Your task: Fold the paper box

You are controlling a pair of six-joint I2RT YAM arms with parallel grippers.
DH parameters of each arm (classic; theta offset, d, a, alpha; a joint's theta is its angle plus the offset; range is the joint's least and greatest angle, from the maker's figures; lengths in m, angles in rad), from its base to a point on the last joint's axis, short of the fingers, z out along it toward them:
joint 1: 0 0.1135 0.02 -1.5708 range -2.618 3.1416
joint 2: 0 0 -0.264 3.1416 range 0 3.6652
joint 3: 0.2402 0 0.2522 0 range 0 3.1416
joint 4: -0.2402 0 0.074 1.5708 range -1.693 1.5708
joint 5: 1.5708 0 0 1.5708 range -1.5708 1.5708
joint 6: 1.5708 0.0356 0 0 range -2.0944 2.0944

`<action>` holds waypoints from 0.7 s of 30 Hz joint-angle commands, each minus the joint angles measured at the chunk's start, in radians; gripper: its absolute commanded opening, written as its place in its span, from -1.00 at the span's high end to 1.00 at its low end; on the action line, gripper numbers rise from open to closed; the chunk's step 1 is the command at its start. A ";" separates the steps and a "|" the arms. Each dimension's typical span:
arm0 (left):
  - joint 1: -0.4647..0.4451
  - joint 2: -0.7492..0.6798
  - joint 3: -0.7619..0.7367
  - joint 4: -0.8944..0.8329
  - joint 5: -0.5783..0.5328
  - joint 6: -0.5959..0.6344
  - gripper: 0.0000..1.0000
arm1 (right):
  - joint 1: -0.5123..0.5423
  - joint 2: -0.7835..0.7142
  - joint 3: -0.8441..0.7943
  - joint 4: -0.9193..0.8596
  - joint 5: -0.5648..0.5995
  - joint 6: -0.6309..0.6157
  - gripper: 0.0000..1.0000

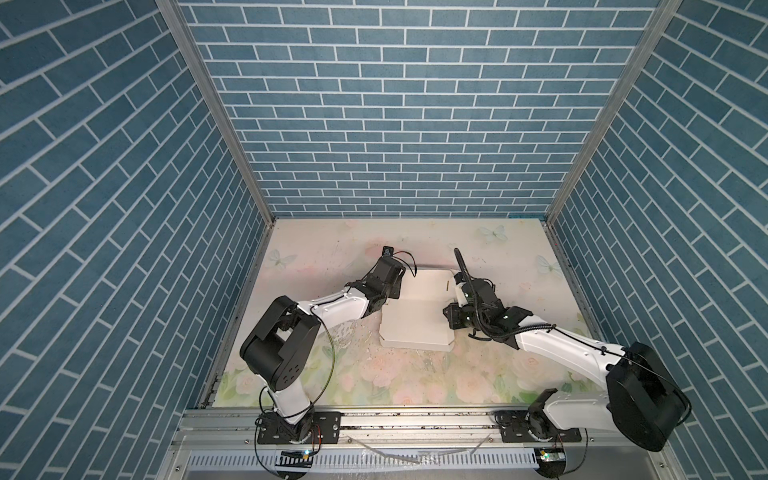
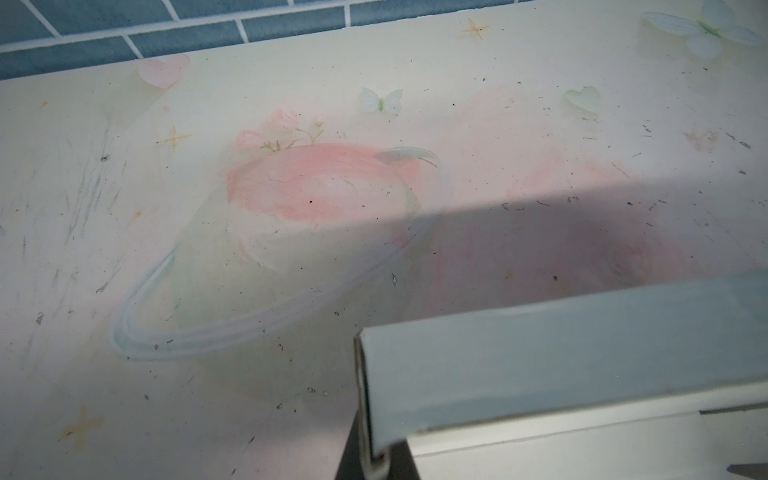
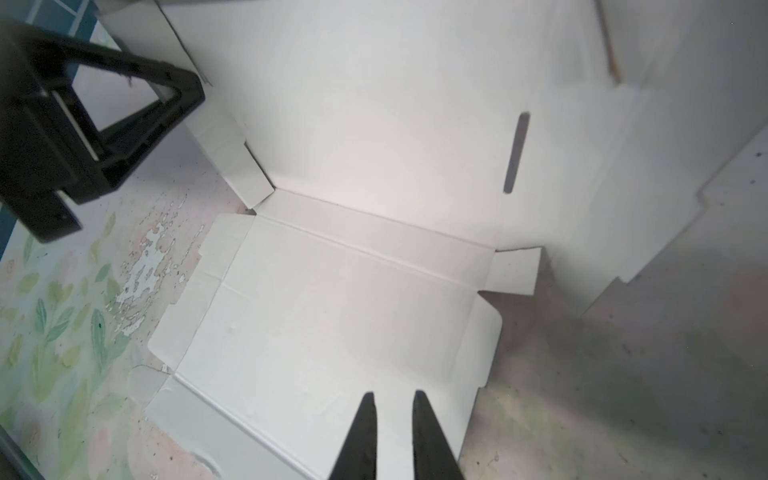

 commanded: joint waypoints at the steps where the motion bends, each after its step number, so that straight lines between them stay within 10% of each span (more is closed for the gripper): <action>1: 0.007 0.041 0.002 -0.087 0.020 -0.005 1.00 | 0.032 0.030 0.039 -0.034 0.028 0.063 0.64; 21: 0.020 0.080 0.051 -0.130 0.025 -0.003 1.00 | 0.076 0.175 0.019 -0.020 0.040 0.170 0.71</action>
